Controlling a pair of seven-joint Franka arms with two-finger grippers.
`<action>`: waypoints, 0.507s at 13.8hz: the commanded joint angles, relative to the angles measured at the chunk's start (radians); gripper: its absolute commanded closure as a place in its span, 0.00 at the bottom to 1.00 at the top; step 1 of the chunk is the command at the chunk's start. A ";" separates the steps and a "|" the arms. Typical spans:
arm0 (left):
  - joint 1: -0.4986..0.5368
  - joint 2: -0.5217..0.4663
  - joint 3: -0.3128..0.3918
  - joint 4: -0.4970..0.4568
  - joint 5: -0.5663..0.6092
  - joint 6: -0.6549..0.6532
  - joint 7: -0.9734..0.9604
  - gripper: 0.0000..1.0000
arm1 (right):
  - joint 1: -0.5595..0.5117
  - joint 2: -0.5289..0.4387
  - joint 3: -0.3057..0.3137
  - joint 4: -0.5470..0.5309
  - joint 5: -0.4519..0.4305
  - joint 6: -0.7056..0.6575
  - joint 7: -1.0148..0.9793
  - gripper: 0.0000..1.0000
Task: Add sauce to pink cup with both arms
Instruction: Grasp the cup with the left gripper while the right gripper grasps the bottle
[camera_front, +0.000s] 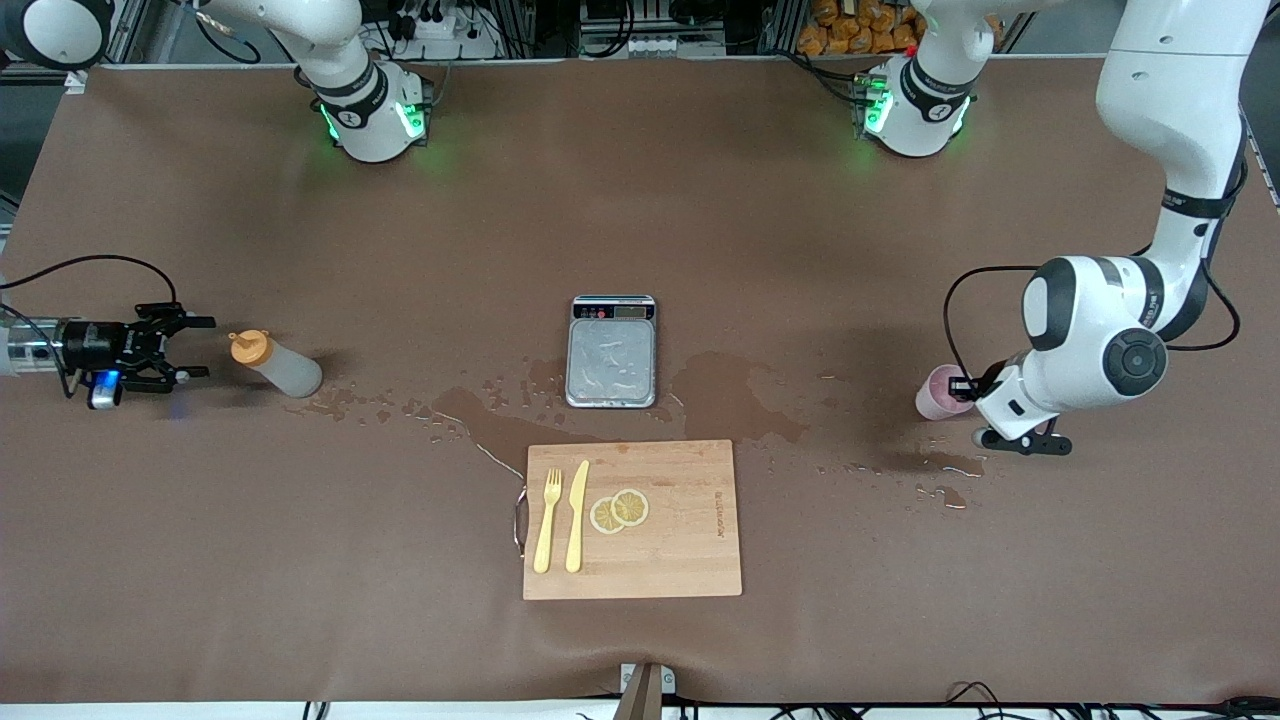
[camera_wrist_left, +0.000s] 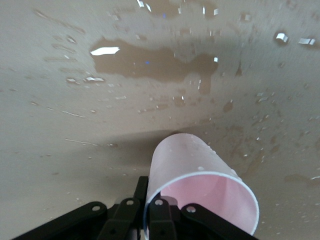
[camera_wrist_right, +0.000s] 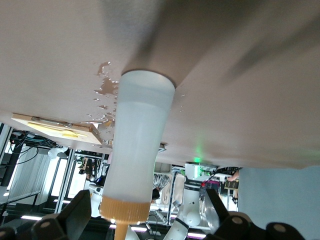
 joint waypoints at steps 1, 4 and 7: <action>-0.001 -0.084 -0.007 -0.013 -0.011 -0.026 -0.072 1.00 | -0.020 0.080 0.019 0.036 0.055 -0.022 0.033 0.00; 0.002 -0.141 -0.059 -0.010 -0.014 -0.055 -0.185 1.00 | -0.001 0.111 0.019 0.035 0.092 -0.022 0.043 0.00; 0.001 -0.179 -0.138 -0.004 -0.016 -0.074 -0.354 1.00 | 0.014 0.149 0.019 0.035 0.122 -0.019 0.040 0.00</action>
